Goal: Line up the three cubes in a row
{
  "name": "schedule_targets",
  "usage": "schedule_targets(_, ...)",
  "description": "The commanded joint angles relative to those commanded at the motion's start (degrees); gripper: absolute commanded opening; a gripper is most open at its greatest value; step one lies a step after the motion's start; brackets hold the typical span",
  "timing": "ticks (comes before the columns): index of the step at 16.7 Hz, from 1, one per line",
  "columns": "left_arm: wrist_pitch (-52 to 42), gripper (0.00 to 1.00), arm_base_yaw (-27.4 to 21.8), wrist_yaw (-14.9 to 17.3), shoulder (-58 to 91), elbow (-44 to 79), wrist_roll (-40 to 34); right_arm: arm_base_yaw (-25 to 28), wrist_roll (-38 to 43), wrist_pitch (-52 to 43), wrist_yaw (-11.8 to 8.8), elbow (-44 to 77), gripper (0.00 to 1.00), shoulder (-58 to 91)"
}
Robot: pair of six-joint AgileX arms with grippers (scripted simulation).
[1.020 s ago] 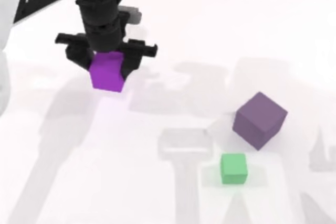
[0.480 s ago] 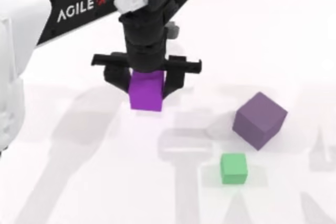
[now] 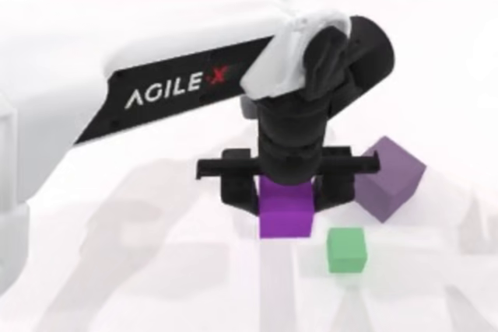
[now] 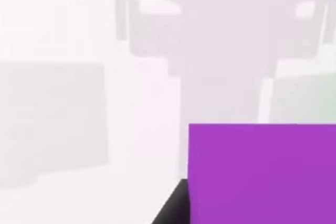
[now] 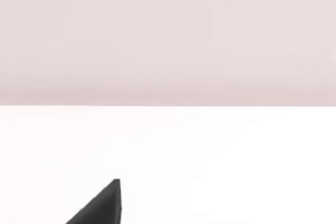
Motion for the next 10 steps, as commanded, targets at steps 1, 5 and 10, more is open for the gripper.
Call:
schedule_targets(1,0.1,0.00,-0.7,0.0,-0.4,-0.4,-0.9,0.0,0.0,0.0,0.0,0.0,1.00,0.0)
schedule_targets(5,0.0,0.00,-0.7,0.0,-0.2,-0.3,-0.9,0.0,0.0,0.0,0.0,0.0,1.00,0.0)
schedule_targets(10,5.4,0.00,-1.0,0.1,0.6,-3.9,-0.6,0.0,0.0,0.0,0.0,0.0,1.00,0.0)
